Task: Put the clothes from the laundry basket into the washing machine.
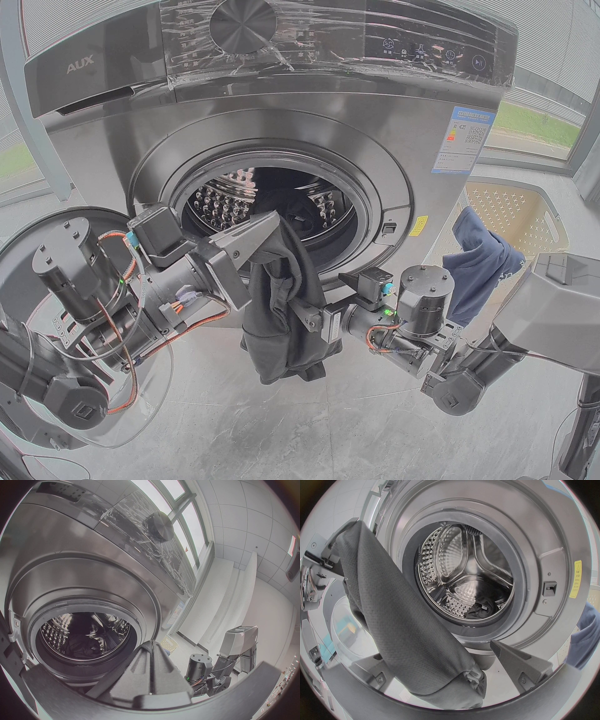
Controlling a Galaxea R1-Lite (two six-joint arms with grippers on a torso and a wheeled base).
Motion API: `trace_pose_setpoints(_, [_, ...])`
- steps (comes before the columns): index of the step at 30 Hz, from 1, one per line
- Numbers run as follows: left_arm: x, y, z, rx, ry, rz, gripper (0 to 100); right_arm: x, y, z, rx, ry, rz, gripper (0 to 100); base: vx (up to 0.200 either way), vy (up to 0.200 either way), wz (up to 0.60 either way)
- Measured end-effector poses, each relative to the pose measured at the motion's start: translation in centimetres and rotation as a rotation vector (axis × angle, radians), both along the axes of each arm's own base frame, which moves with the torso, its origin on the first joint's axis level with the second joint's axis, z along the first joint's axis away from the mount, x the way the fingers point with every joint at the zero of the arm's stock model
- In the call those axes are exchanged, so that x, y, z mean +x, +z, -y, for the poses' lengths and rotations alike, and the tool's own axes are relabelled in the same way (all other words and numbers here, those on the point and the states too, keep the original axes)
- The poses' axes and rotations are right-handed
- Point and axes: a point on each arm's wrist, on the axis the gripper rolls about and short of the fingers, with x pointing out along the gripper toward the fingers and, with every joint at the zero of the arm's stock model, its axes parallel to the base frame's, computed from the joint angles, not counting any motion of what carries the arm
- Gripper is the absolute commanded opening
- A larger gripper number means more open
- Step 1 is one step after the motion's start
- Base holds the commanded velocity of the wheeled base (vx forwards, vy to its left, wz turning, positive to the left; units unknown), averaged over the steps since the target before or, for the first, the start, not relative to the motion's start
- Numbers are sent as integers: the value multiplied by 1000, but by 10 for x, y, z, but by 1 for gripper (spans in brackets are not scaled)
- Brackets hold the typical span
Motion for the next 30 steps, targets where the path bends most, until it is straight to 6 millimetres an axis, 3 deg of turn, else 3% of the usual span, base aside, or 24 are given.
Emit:
trace_pose_setpoints(1, [0, 0, 0, 1, 0, 0, 0, 0, 0, -1, 6, 2, 7, 100, 0, 0, 0])
trace_pose_setpoints(2, [0, 0, 0, 0, 0, 0, 0, 0, 1, -1, 14, 4, 16, 0, 0, 0, 0])
trace_pose_setpoints(13, [0, 0, 0, 0, 0, 0, 0, -5, 3, 3, 14, 7, 16, 0, 0, 0, 0])
trace_pose_setpoints(25, [-1, -7, 2, 19, -19, -22, 0, -46, 52, 40, 65, 2, 75, 0, 0, 0, 0])
trace_pose_setpoints(26, [-1, -8, 2, 22, -24, -25, 100, -50, 57, 42, 73, 4, 84, 0, 0, 0, 0])
trace_pose_setpoints(30, [-1, -14, 5, 33, -33, -43, 100, -58, 70, 49, 98, 11, 112, 0, 0, 0, 0])
